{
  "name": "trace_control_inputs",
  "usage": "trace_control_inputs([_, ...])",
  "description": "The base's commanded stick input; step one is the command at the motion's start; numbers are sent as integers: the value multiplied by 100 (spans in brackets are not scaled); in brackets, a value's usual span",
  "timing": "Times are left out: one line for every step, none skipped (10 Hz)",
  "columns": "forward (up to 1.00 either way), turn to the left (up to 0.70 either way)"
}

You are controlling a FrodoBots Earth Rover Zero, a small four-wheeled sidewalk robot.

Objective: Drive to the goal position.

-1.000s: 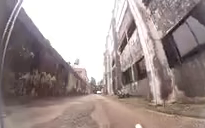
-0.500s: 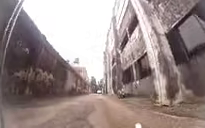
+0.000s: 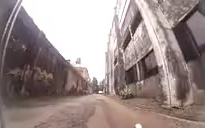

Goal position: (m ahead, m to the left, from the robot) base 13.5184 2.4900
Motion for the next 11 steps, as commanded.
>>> trace_control_inputs([78, 3])
trace_control_inputs([78, 3])
trace_control_inputs([79, 3])
trace_control_inputs([79, 3])
trace_control_inputs([79, 3])
trace_control_inputs([78, 3])
trace_control_inputs([78, 3])
trace_control_inputs([78, 3])
trace_control_inputs([78, 3])
trace_control_inputs([78, 3])
trace_control_inputs([78, 3])
